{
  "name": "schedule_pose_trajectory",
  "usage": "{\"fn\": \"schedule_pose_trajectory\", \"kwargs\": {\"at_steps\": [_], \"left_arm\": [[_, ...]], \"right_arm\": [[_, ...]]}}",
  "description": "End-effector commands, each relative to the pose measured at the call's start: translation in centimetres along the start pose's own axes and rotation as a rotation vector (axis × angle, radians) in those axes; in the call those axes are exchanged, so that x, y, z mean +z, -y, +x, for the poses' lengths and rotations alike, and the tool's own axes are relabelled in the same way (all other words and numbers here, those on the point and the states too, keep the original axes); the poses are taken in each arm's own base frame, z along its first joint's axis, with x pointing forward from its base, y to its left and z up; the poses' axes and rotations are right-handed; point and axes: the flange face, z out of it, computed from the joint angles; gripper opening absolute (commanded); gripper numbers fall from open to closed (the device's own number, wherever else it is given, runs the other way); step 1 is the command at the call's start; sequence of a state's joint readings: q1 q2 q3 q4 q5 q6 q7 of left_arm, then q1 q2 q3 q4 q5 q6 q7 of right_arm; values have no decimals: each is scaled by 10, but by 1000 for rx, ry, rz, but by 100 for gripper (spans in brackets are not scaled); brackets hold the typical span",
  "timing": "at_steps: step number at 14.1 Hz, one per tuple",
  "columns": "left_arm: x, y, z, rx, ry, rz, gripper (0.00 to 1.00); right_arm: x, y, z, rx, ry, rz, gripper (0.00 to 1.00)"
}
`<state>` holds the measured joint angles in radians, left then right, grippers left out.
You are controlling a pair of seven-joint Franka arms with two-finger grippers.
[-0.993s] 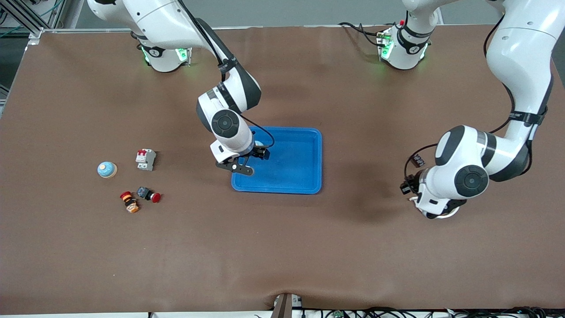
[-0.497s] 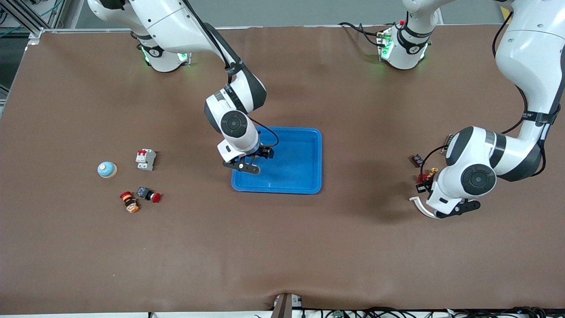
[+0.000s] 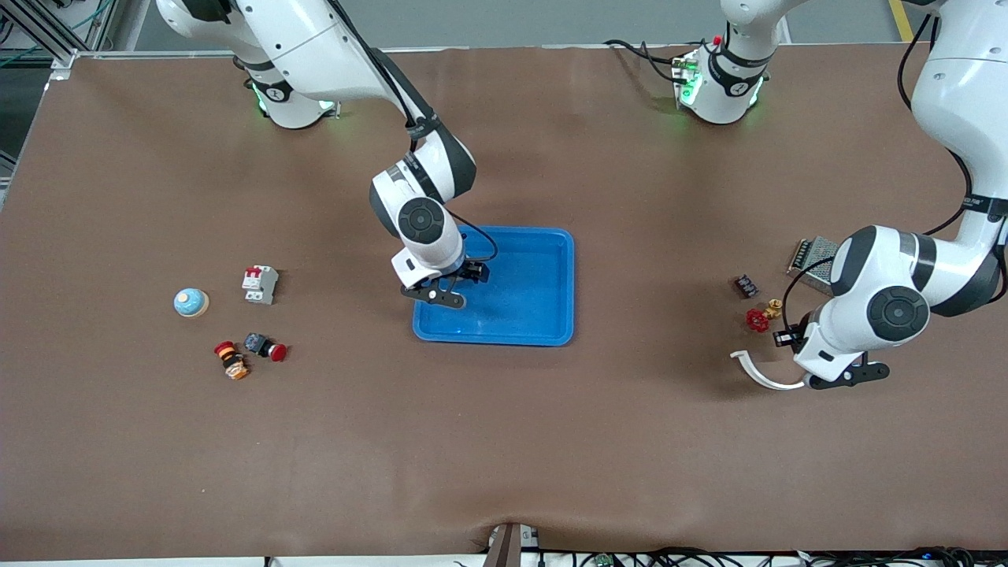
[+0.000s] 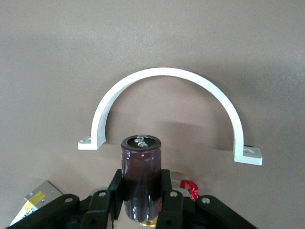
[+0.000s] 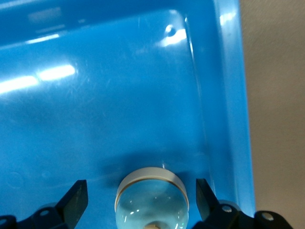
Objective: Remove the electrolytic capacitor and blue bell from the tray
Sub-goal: 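Lower the capacitor beside the white clamp with the left gripper and release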
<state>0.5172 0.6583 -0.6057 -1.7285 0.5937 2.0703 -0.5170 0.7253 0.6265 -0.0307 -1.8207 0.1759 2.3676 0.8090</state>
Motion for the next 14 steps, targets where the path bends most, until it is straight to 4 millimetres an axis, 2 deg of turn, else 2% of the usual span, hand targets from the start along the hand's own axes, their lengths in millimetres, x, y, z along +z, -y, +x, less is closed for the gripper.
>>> {"fn": "schedule_pose_trajectory", "kwargs": {"at_steps": [1,7,14], "left_arm": [[8,-6,-3,33,-35,2,0],[34,3,-2,39,-84,-41,0],[48,-10,-2,52,-97,-80,0]], "right_arm": [[2,-1,-4,7,-9,-6,100],[9,-7,-7,10,-3,-17,100],[9,-5,-12,3,-2,-19,100]]}}
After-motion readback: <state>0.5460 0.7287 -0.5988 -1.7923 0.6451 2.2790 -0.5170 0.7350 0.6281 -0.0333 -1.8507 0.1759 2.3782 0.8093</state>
